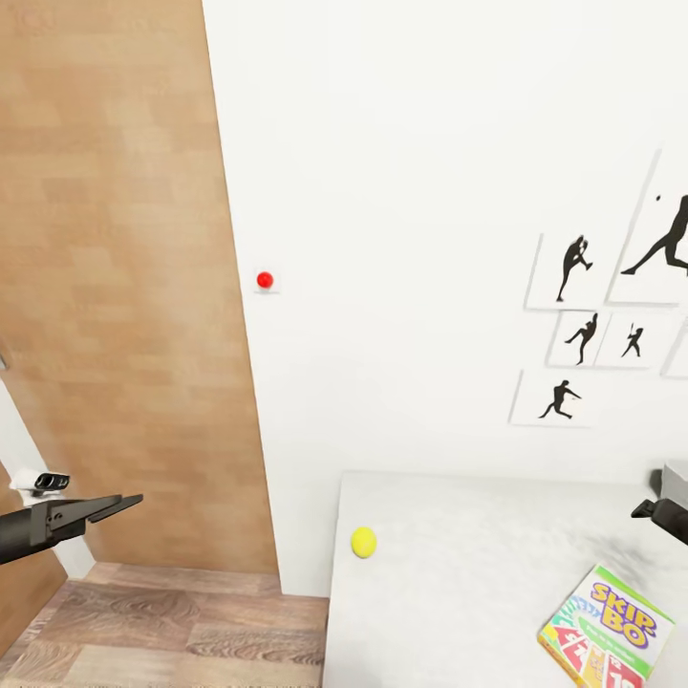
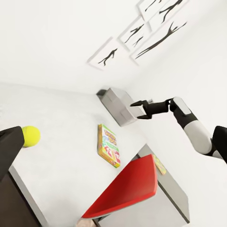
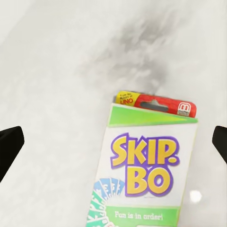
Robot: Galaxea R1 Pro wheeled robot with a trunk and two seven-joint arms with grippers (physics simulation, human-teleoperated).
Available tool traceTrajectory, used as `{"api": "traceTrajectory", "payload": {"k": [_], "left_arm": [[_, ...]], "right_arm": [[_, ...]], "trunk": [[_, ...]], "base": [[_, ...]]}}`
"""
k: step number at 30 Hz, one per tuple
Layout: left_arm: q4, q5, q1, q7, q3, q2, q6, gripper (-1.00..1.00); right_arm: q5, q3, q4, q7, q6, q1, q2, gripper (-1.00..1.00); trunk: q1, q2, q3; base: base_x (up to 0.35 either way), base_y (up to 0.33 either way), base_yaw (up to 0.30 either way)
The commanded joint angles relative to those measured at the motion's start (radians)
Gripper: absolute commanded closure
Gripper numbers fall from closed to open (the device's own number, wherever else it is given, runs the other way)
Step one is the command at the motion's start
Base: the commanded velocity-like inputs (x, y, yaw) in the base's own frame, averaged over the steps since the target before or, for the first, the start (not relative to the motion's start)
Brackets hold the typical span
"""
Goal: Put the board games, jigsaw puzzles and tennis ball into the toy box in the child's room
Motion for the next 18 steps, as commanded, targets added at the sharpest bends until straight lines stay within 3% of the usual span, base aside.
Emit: {"api": "traceTrajectory", "payload": {"k": [1,18], "left_arm": [[0.000,0.000,0.000,-0.004,0.000,0.000,0.008,-1.00],[-0.001,0.000,0.000,-0.004,-0.001,0.000,-0.001,-1.00]], "right_arm": [[-0.011,-0.001,-0.001,-0.010,0.002,0.000,0.000,-1.00],[-0.013,0.000,-0.001,-0.008,0.002,-0.003,-0.003,-1.00]], "trunk": [[0.000,-0.001,-0.002],[0.000,-0.001,-0.030]], "base": [[0.000,-0.022,0.000],[0.000,-0.085,0.000]]}}
